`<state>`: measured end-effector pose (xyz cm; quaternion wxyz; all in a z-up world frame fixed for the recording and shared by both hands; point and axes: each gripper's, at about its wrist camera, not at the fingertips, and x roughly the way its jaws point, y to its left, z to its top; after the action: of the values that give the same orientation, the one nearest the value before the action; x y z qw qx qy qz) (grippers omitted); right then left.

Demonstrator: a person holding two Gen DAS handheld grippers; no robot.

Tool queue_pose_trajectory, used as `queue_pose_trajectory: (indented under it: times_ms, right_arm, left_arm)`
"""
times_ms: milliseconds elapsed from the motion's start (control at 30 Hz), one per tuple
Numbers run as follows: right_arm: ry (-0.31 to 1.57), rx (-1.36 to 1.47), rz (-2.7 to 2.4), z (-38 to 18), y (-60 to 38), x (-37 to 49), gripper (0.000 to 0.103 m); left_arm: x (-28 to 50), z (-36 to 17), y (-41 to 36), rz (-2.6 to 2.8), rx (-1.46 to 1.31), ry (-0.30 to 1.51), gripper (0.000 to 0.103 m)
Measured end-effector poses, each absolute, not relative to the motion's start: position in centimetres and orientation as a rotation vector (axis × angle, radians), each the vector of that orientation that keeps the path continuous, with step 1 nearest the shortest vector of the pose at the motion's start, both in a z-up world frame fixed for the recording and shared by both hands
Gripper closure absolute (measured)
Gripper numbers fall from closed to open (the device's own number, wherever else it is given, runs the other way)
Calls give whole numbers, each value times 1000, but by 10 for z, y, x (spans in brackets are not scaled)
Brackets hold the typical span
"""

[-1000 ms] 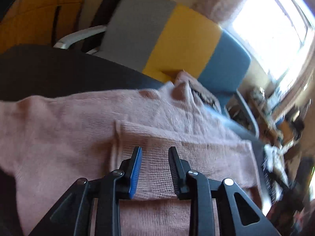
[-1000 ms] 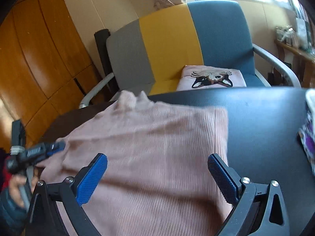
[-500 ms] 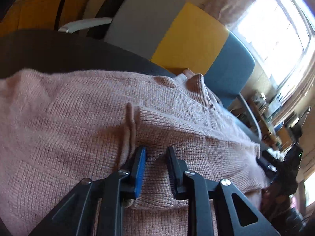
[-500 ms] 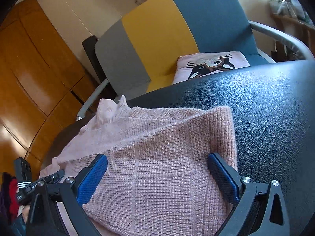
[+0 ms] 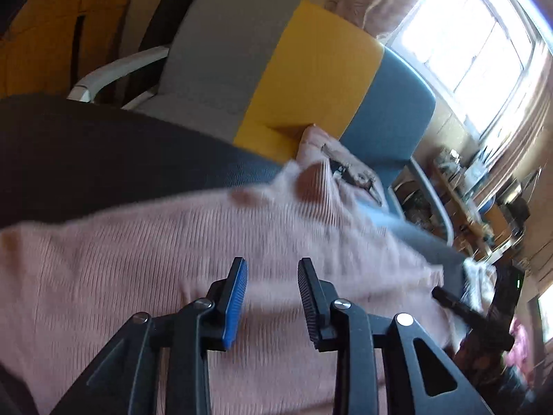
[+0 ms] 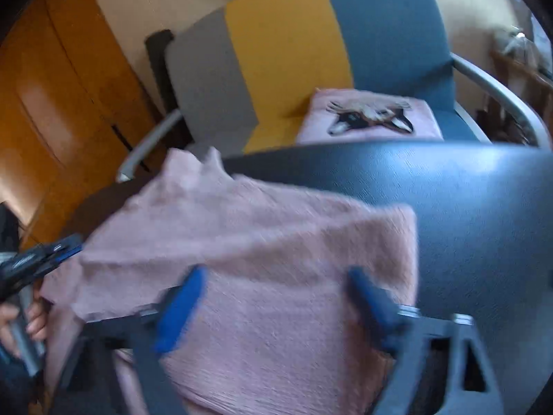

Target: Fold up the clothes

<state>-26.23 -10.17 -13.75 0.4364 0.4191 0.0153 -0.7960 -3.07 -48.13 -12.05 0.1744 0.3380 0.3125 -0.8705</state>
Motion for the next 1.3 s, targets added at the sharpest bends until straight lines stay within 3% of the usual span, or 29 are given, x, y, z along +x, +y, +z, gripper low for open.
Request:
queue_pose_trajectory:
  times_ms: [100,200,367,433,600,800,867,933,1300]
  right_arm:
    - [19,1015,-1948,-126,-120,-269,36]
    - [18,1036,-1920,-133,-142,-274,16]
    - [40,1027,-1929,-158,-157,-265,14]
    - [6,1018,-1908,-159,-154,-266,7]
    - [-116,1009,-1840,-163,-143,-274,3]
    - [-153,996,-1820,-165,-143,-275,1]
    - [-163,992,-1815,-165,-142,-275,1]
    - [-173,989,-1811,-165,-142,-276,1]
    - [-205,985,-1797,-167,-138,-279,1]
  left_arm:
    - [-54,-120,-503,-2433,975,924,70]
    - [-76,-128,-518,-2387,1009,919,70]
    - [-116,-131,-521,-2444,1080,733,68]
    - [-140,-135,-524,-2469,1130,675,68]
    - [-189,-149,-538,-2486,1256,694,68]
    - [-216,-162,-550,-2519,1303,848,69]
    - [-219,-164,-548,-2531,1314,868,73]
    - [-223,-165,-540,-2546,1340,807,98]
    - [-137,-92,-472,-2890,1017,602,99]
